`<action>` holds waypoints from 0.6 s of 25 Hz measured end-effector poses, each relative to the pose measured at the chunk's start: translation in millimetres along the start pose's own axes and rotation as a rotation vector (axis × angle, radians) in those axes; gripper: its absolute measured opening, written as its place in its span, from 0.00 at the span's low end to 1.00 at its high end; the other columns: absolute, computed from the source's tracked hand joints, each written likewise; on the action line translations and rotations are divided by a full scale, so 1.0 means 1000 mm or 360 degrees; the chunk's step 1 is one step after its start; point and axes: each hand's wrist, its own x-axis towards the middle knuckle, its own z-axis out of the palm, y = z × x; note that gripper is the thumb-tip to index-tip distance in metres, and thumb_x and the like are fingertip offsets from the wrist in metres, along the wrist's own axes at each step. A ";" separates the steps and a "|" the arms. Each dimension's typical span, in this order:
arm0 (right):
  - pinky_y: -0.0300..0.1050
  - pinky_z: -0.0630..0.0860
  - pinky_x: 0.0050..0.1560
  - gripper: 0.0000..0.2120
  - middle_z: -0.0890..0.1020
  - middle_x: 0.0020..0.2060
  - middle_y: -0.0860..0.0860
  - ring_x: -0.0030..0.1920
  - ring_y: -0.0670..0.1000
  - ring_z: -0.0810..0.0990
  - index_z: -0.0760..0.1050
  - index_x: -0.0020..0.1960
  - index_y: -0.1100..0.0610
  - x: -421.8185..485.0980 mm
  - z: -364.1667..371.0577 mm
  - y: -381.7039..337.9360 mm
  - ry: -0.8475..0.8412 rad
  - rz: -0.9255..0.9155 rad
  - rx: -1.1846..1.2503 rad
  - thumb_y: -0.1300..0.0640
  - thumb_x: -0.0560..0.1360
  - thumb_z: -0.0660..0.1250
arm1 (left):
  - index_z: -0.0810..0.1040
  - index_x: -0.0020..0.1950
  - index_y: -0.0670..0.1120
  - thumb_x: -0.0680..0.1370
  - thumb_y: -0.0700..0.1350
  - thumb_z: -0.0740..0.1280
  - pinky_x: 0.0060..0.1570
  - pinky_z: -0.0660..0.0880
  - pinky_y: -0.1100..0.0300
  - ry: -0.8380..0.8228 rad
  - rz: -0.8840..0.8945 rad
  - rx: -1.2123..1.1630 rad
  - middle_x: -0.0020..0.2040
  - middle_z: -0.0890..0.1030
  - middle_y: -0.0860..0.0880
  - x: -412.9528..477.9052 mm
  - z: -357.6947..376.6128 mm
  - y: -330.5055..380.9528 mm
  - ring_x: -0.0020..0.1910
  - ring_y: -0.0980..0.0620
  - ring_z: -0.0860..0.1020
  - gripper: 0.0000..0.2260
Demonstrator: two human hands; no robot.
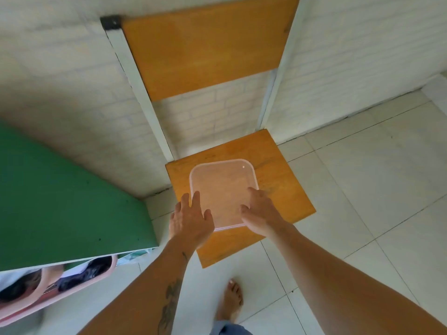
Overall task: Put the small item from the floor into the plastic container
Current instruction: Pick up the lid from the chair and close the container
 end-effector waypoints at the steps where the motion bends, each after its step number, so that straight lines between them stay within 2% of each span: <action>1: 0.59 0.72 0.64 0.28 0.62 0.71 0.55 0.69 0.59 0.65 0.54 0.75 0.52 0.011 0.006 0.005 0.0007 0.0015 -0.0021 0.50 0.78 0.57 | 0.56 0.75 0.50 0.80 0.55 0.54 0.62 0.72 0.46 -0.0001 0.0002 0.0030 0.75 0.61 0.45 0.008 0.010 -0.004 0.69 0.42 0.67 0.25; 3: 0.59 0.71 0.65 0.28 0.60 0.71 0.56 0.71 0.60 0.61 0.53 0.75 0.52 0.029 0.016 0.012 0.0058 0.0040 -0.0045 0.51 0.78 0.57 | 0.53 0.76 0.50 0.80 0.55 0.54 0.62 0.73 0.46 -0.0037 -0.0018 0.0042 0.75 0.59 0.45 0.020 0.026 -0.012 0.70 0.42 0.66 0.26; 6: 0.60 0.70 0.64 0.26 0.59 0.70 0.56 0.70 0.61 0.61 0.54 0.74 0.49 0.047 0.028 0.022 0.0122 0.0078 0.0034 0.52 0.78 0.58 | 0.52 0.77 0.51 0.79 0.56 0.54 0.63 0.73 0.46 -0.0078 -0.0043 -0.0023 0.76 0.57 0.47 0.031 0.048 -0.018 0.71 0.43 0.64 0.28; 11: 0.59 0.71 0.64 0.21 0.60 0.69 0.54 0.66 0.61 0.63 0.60 0.70 0.47 0.057 0.039 0.033 0.0181 0.0054 0.0172 0.52 0.78 0.60 | 0.56 0.76 0.52 0.78 0.55 0.55 0.64 0.74 0.45 -0.0041 -0.0088 -0.0195 0.76 0.60 0.47 0.039 0.067 -0.015 0.70 0.43 0.64 0.27; 13: 0.60 0.72 0.62 0.17 0.61 0.68 0.54 0.65 0.61 0.64 0.63 0.65 0.46 0.053 0.039 0.033 0.0192 0.0069 0.0229 0.51 0.77 0.60 | 0.58 0.76 0.51 0.78 0.53 0.56 0.66 0.72 0.44 -0.0028 -0.0115 -0.0278 0.76 0.60 0.47 0.038 0.063 -0.013 0.71 0.43 0.62 0.26; 15: 0.59 0.73 0.61 0.17 0.62 0.68 0.54 0.65 0.61 0.65 0.65 0.65 0.46 0.043 0.035 0.029 0.0236 0.0096 0.0267 0.50 0.78 0.59 | 0.60 0.77 0.51 0.78 0.51 0.58 0.68 0.69 0.43 0.0045 -0.0099 -0.0322 0.77 0.59 0.46 0.031 0.051 -0.009 0.73 0.42 0.59 0.27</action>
